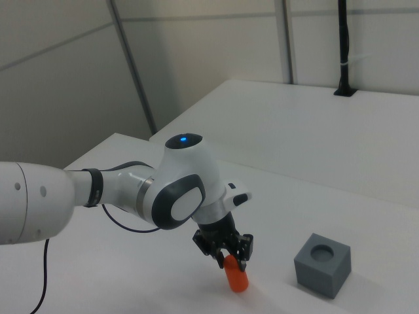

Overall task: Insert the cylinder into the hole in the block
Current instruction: 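Lift the cylinder and carry it above the grey block's hole, then lower the cylinder into the hole of the grey block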

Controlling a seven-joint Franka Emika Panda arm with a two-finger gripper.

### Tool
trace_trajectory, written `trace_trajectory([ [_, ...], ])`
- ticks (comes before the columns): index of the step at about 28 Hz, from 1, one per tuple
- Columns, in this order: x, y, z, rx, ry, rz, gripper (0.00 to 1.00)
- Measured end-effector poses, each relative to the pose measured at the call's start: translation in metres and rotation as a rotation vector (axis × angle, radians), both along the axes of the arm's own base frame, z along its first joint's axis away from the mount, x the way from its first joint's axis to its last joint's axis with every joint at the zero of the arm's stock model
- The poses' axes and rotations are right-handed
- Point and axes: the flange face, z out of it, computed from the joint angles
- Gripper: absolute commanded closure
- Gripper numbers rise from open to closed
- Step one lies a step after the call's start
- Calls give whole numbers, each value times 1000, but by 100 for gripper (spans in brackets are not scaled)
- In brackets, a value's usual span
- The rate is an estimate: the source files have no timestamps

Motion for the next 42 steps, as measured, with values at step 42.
trace_trajectory([
  [42, 69, -166, 83, 30, -246, -330, 88],
])
